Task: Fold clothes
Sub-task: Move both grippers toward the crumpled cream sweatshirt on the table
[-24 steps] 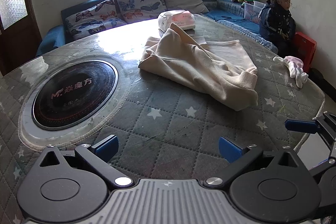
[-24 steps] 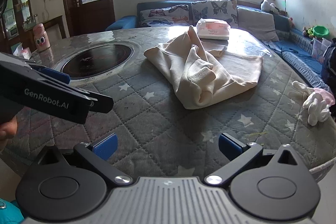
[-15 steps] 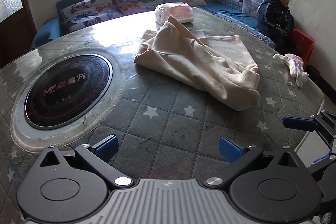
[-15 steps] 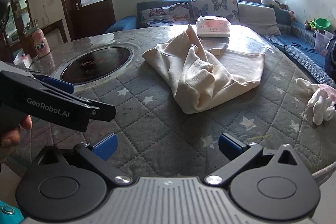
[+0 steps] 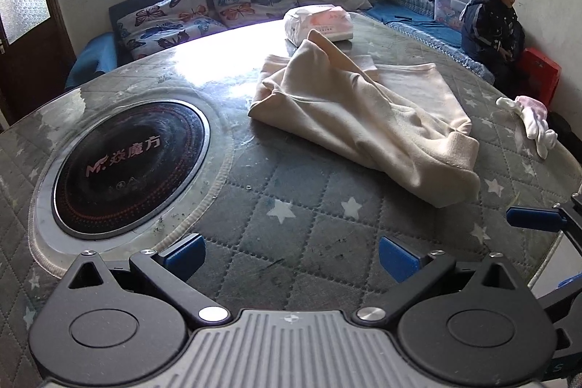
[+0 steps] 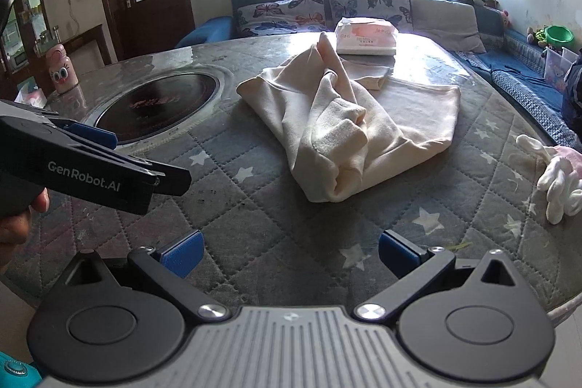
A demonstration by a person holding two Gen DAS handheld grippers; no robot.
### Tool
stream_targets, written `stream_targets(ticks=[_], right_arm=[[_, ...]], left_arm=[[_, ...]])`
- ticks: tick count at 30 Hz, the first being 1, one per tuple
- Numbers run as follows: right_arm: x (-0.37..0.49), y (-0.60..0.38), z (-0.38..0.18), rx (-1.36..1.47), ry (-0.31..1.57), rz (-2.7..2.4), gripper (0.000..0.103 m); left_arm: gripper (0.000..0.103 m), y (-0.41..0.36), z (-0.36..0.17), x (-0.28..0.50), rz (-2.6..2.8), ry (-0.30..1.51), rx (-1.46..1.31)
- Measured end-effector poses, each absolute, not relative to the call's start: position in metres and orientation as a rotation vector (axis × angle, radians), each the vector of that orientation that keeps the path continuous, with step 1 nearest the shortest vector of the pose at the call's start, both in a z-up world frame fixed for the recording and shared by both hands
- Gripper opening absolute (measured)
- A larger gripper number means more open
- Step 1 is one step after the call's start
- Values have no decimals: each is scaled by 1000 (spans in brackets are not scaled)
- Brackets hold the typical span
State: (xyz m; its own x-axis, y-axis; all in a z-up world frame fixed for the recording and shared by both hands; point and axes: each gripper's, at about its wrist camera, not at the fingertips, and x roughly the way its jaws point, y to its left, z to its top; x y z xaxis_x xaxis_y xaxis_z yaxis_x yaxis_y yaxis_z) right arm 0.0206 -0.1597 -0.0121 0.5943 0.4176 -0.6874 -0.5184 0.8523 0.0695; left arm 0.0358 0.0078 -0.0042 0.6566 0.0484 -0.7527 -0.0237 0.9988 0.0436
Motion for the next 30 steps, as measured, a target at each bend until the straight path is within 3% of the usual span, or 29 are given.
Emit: stream_targets(ticks=[30], right_arm=[[51, -149, -13, -155, 781, 534, 103]], left_arm=[[103, 8, -14, 67, 29, 891, 51]])
